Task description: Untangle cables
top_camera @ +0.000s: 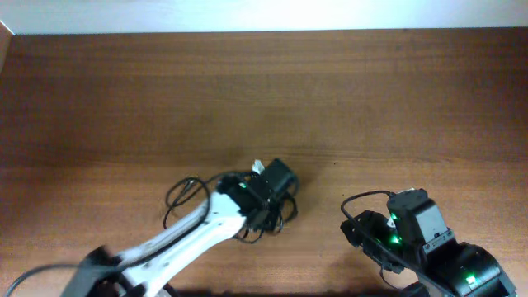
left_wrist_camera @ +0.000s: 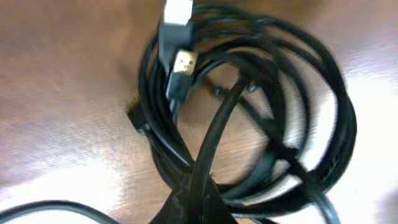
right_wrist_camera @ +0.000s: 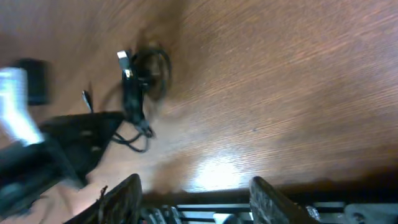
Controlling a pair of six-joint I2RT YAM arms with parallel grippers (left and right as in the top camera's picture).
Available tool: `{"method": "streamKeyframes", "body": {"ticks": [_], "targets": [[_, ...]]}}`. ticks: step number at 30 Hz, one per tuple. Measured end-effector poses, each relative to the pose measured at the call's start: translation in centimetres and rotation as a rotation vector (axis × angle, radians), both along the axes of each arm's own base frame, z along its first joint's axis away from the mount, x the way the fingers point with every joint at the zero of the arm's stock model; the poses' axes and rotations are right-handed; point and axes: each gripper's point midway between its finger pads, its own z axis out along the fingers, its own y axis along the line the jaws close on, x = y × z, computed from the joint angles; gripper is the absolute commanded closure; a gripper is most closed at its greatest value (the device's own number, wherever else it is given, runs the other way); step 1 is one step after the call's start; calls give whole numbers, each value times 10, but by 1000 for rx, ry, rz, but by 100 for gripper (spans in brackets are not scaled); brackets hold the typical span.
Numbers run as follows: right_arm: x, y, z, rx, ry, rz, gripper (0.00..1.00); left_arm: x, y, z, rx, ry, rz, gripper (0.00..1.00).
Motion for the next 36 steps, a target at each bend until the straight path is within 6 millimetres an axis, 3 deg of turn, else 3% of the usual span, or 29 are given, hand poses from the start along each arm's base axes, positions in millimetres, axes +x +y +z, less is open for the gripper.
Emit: {"method": "streamKeyframes", "body": {"ticks": [3,5,8,10,13,15,19,22,29,31,33,36], "targets": [[2,15,-8,25,76,20,39,10,-15,65,-197,-124,20,100],[17,39,-5,89,64,65,39,6,-15,98,-287,-192,14,100],[44,78,15,227,-55,178,39,-1,-9,124,-351,-253,13,100],[58,100,35,310,-173,284,39,-6,-3,130,-355,-260,20,100],[47,120,51,368,-270,462,39,-9,12,128,-357,-223,134,100],[36,128,52,356,-317,562,45,-3,18,128,-387,-206,242,100],[31,135,52,323,-388,647,46,0,22,129,-468,-134,403,100],[39,135,36,275,-360,628,47,2,19,131,-512,-111,445,100],[39,129,-43,176,37,458,46,11,11,141,-575,-137,465,100],[51,135,-57,169,68,406,77,10,10,141,-582,-129,460,100],[56,139,-64,179,91,370,96,10,8,142,-590,-122,456,100],[60,137,-71,171,111,349,96,11,10,142,-593,-120,463,100]]}}
